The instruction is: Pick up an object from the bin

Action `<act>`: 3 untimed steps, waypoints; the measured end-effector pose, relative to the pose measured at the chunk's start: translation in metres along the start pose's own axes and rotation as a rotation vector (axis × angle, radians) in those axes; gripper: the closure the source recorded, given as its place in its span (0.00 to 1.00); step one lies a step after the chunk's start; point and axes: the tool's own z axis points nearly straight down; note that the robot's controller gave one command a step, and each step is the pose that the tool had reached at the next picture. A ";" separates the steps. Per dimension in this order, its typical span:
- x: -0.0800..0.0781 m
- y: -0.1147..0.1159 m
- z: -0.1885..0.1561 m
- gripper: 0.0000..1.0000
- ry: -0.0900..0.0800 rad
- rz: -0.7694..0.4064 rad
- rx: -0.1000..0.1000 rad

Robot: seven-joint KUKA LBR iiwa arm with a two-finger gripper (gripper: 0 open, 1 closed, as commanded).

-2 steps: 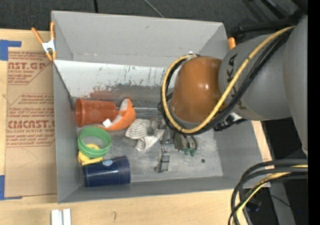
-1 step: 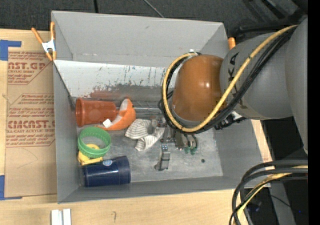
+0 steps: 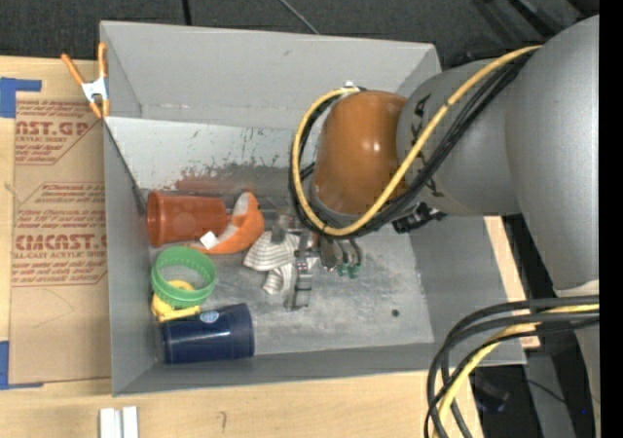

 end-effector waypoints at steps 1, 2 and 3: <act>-0.015 -0.008 0.052 1.00 0.001 -0.056 0.000; -0.015 -0.008 0.052 1.00 0.001 -0.056 0.000; -0.011 -0.009 -0.104 1.00 -0.002 -0.062 0.001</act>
Offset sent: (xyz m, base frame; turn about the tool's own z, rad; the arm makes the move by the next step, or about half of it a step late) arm 0.0000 0.0000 0.0000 0.0000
